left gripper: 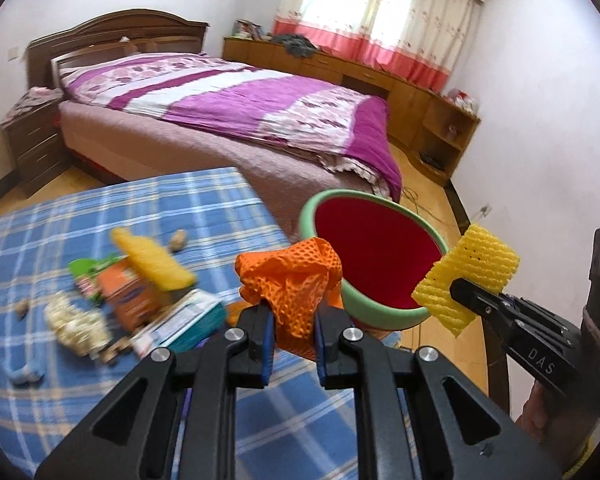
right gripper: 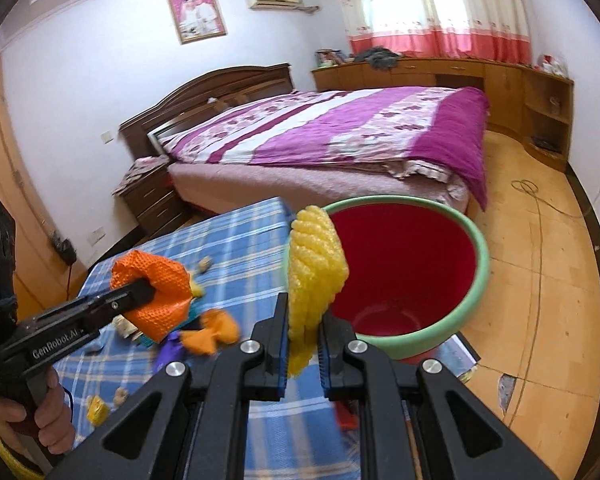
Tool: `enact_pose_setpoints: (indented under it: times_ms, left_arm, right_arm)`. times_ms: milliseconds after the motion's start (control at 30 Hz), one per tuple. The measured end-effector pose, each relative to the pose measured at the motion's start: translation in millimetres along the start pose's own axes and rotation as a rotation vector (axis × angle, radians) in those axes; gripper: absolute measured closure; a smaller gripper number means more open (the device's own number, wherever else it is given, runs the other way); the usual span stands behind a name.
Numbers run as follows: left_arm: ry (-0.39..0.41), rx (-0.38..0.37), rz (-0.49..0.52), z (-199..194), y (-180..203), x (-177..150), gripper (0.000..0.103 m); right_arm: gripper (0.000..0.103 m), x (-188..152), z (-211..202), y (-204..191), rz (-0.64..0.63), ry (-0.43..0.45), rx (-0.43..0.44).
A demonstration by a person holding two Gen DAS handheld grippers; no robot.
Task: Collect trash
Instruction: 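Carry the orange mesh bag and yellow foam net over the red bucket with both tools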
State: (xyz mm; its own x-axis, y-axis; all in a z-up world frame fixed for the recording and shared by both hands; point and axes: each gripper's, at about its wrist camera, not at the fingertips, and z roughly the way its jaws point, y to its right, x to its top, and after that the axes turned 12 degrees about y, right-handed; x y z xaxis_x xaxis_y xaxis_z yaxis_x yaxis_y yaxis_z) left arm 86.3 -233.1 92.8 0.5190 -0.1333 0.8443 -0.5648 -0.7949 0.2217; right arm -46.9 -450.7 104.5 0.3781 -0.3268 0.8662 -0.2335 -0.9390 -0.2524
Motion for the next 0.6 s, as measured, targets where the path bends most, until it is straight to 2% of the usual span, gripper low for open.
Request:
enact_pose_setpoints:
  times_ms: [233, 467, 600]
  left_arm:
    - [-0.052, -0.032, 0.058, 56.9, 33.7, 3.4, 0.088]
    - [-0.09, -0.04, 0.087, 102.7, 50.1, 5.7, 0.088]
    - [-0.126, -0.041, 0.105, 122.3, 56.7, 3.9, 0.086]
  right_arm:
    - [0.089, -4.5, 26.7, 43.2, 0.118, -0.024, -0.051]
    - [0.088, -8.7, 54.7, 75.1, 0.16, -0.074, -0.106]
    - [0.088, -10.1, 60.5, 85.4, 0.164, -0.071, -0.123]
